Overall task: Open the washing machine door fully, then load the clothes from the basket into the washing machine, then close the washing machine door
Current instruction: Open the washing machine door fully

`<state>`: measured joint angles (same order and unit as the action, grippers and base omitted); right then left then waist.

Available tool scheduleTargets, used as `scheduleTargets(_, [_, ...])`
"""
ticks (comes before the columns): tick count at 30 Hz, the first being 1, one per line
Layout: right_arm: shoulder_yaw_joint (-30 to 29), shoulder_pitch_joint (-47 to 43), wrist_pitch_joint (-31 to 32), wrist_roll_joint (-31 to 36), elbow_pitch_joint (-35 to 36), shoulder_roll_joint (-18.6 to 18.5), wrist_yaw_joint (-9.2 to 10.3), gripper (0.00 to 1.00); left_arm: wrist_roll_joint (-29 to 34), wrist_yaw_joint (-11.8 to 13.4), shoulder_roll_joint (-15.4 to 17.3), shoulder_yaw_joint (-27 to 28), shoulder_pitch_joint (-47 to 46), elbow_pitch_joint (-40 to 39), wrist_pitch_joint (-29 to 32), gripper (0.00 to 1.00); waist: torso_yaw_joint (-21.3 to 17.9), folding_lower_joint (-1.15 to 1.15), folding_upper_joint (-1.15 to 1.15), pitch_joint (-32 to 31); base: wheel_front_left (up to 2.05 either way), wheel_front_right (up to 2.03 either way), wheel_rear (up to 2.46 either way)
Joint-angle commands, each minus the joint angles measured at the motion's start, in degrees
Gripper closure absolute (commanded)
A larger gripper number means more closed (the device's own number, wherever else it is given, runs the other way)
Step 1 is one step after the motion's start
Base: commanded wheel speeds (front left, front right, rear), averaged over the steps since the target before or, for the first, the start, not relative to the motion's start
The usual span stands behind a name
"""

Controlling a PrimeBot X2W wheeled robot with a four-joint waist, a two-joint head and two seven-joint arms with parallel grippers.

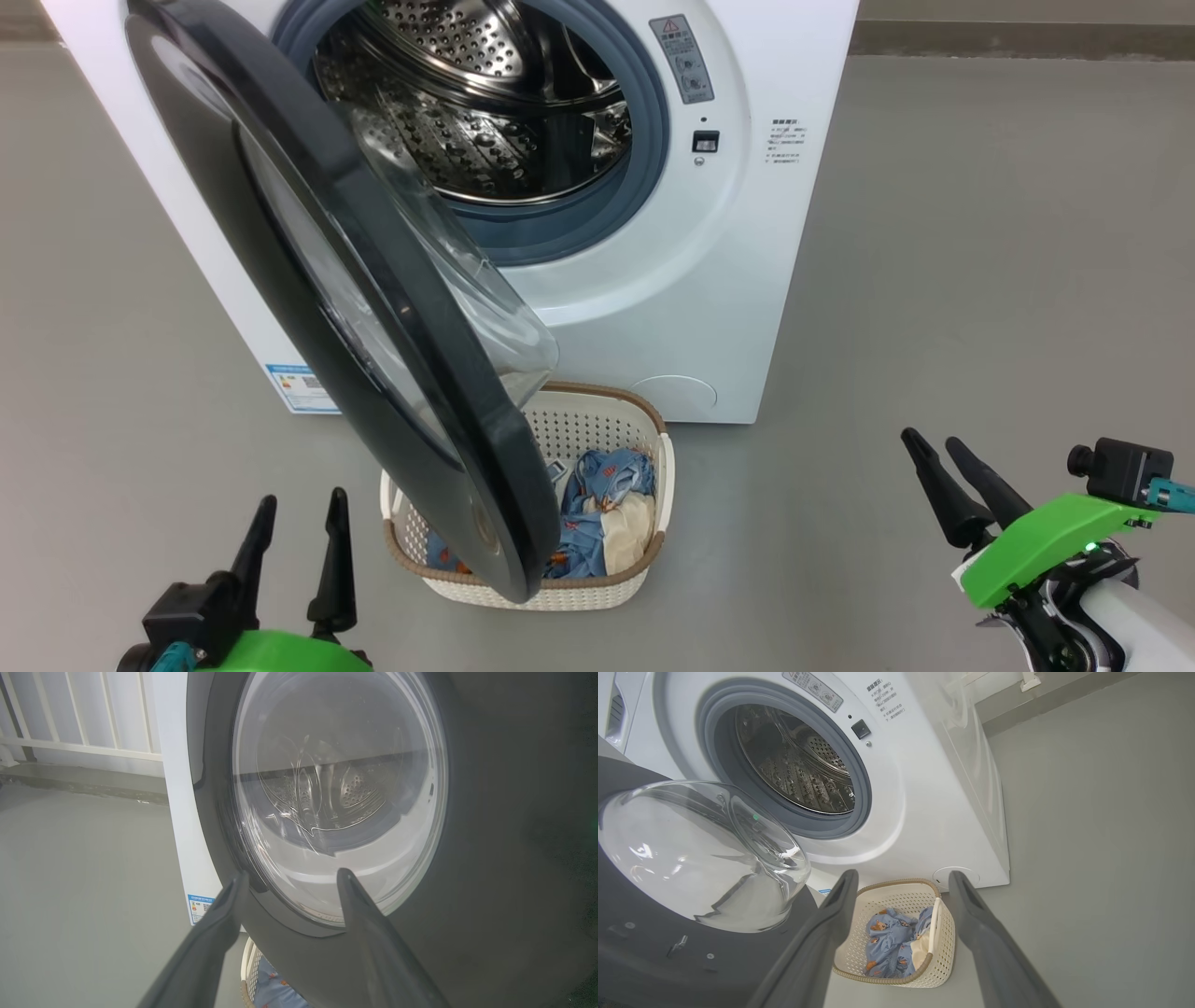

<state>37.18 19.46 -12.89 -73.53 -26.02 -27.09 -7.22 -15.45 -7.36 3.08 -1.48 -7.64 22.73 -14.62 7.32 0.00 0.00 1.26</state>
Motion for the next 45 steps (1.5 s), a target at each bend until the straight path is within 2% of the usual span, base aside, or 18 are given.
scheduleTargets(1, [1.0,0.2,-1.5,1.9,0.1,-1.6,-0.26,0.00,0.3,-0.1,1.2,2.0,-0.3,-1.5,-0.4,0.00,-0.1,0.00,0.00,0.0,0.00,0.00,0.00])
scheduleTargets(4, [0.3,0.4,-2.0,5.0,-1.0,-1.6,-0.26,0.00,0.3,-0.1,1.4,2.0,-0.2,-1.6,-0.4,0.00,-0.4,0.00,0.00,0.0,0.00,0.00,0.00])
scheduleTargets(16, [-16.4,-5.4,-2.1,27.3,4.6,4.0,-0.26,0.00,0.4,-0.1,1.4,2.0,-0.2,-2.0,-0.4,0.00,-0.6,0.00,0.00,0.3,0.00,0.00,0.00])
scheduleTargets(21, [-20.0,-7.4,-2.1,34.3,6.3,5.6,-0.26,0.00,0.5,-0.1,1.3,2.0,-0.3,-2.0,-0.4,0.00,-0.4,0.00,0.00,0.4,0.00,0.00,0.00])
scheduleTargets(31, [-23.9,-9.9,-2.1,41.9,7.6,8.0,-0.26,0.00,0.4,-0.1,1.1,2.3,-0.8,-1.9,-0.4,0.00,0.0,0.00,0.00,1.1,0.00,0.00,0.00])
scheduleTargets(39, [-25.4,-10.7,-2.1,44.0,7.9,8.9,-0.26,0.00,0.5,-0.1,0.9,3.1,-1.1,-1.9,-0.4,0.00,-0.1,0.00,0.00,1.6,0.00,0.00,0.00])
scheduleTargets(40, [-25.7,-10.8,-2.1,44.4,8.0,9.0,-0.26,0.00,0.6,-0.1,0.8,3.7,-1.4,-2.2,-0.4,0.15,-0.2,0.00,0.00,1.6,0.00,0.00,0.00])
scheduleTargets(41, [-25.8,-10.8,-2.1,44.4,8.0,9.1,-0.26,0.00,0.7,-0.1,0.8,4.2,-1.6,-2.6,-0.4,0.63,-0.2,0.00,0.00,1.6,0.00,0.00,0.00])
scheduleTargets(42, [-25.8,-10.8,-2.1,44.4,8.0,9.1,-0.26,0.00,0.7,-0.1,0.8,4.2,-1.6,-2.6,-0.4,0.63,-0.2,0.00,0.00,1.6,0.00,0.00,0.00])
scheduleTargets(43, [-25.9,-10.8,-2.1,44.6,8.0,9.2,-0.26,0.00,0.9,-0.1,0.7,4.6,-1.7,-3.0,-0.4,1.00,-0.2,0.00,0.00,1.6,0.00,0.00,0.00])
scheduleTargets(45, [-26.0,-10.9,-2.1,44.7,8.0,9.2,-0.26,0.00,0.9,-0.1,0.6,5.6,-2.0,-3.8,-0.4,1.00,-0.1,0.00,0.00,1.6,0.00,0.00,0.00])
